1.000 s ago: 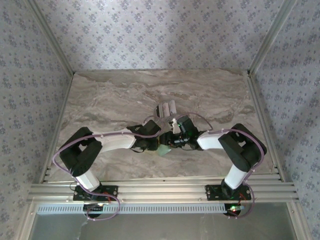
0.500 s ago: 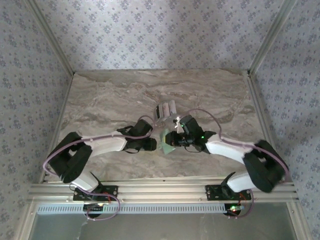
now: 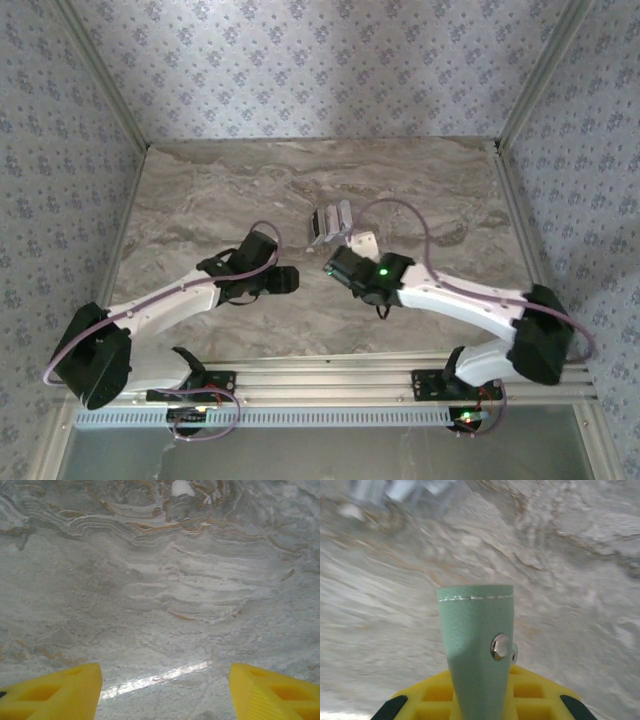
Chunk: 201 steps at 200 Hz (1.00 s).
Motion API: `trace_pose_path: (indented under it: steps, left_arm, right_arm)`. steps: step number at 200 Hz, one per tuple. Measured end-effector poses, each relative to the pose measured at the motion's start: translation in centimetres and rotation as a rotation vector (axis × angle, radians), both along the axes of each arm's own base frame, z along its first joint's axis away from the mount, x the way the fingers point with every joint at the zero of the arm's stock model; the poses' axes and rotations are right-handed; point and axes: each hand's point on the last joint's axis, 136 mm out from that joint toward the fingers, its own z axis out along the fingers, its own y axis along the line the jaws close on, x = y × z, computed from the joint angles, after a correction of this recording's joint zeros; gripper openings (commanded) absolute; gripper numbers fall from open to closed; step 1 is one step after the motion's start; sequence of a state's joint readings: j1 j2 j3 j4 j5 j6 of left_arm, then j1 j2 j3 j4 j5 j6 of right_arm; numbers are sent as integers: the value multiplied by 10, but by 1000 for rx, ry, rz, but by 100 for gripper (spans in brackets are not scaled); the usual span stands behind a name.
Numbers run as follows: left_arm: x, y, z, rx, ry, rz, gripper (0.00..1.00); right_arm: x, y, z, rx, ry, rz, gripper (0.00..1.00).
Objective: Put the credit cards into the card holder
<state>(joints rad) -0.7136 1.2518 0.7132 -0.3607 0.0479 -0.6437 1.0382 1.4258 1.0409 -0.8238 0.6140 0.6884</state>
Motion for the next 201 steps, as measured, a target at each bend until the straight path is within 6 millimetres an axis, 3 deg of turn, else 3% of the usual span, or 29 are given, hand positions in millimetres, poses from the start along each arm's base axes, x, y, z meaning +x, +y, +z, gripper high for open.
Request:
trace_pose_path:
  steps: [28,55,69,102,115,133,151,176,201]
  left_arm:
    - [-4,7,-8,19,22,8,69]
    - [-3,11,-11,23,27,22,69]
    - [-2,13,-12,24,29,30,70]
    - [1,19,-14,29,35,49,71]
    - [2,21,-15,30,36,58,72]
    - [2,21,-14,25,37,58,72]
    - [2,19,-14,16,38,52,72]
    - [1,14,-14,-3,48,37,72]
    - [-5,2,-23,3,68,-4,72]
  right_arm:
    - [1,2,-21,-225,-3,-30,0]
    - [6,23,-34,-342,-23,-29,0]
    - [7,37,-44,-365,-22,-14,10]
    - [1,62,-70,-360,25,46,44]
    - [-4,72,-78,-314,70,81,58]
    - [-12,86,-87,-196,137,132,67]
    - [-19,95,-81,-76,183,182,71]
    - [-17,99,-52,97,180,223,68]
    - [-1,78,-31,189,150,184,60]
